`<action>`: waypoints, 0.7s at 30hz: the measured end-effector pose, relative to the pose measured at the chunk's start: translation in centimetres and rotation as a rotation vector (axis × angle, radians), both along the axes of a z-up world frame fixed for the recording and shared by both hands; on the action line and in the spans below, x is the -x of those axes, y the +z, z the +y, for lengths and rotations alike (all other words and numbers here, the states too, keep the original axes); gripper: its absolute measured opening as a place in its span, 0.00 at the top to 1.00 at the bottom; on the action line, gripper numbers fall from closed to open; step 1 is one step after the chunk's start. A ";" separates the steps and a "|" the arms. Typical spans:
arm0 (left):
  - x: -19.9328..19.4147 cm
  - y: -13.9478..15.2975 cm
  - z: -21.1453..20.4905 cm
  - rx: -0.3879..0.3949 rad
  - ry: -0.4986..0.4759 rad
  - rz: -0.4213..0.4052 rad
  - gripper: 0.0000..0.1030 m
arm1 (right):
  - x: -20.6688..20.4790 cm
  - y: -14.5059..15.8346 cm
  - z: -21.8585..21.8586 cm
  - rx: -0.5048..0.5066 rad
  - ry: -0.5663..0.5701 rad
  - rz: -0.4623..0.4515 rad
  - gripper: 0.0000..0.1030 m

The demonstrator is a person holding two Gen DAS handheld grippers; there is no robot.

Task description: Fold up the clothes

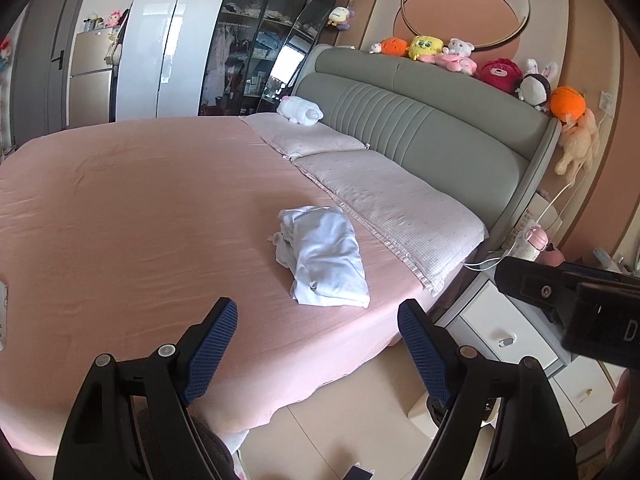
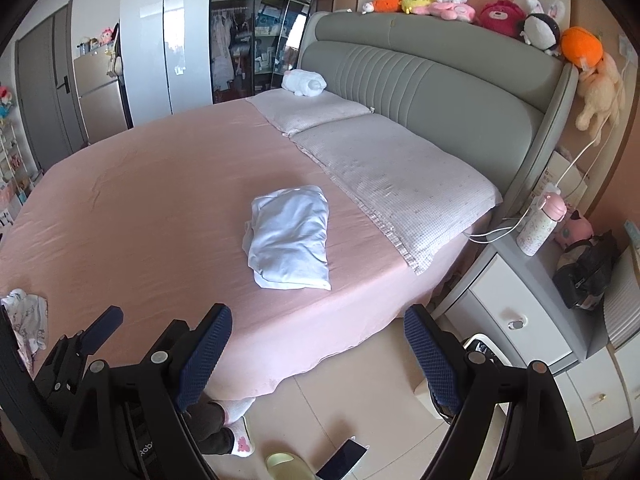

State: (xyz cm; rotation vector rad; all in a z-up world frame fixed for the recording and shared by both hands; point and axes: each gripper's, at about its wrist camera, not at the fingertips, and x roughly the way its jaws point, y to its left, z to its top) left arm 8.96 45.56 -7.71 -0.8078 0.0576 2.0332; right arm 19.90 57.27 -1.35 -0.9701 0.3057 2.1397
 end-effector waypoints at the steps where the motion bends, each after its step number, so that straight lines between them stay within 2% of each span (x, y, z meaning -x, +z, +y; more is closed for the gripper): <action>1: -0.1 0.2 -0.1 0.000 0.001 0.006 0.20 | 0.0 0.1 -0.2 -0.001 0.001 0.000 0.14; 21: -1.7 2.7 -1.6 -0.064 -0.055 0.052 0.20 | 0.0 1.2 -1.8 -0.011 0.003 0.005 0.14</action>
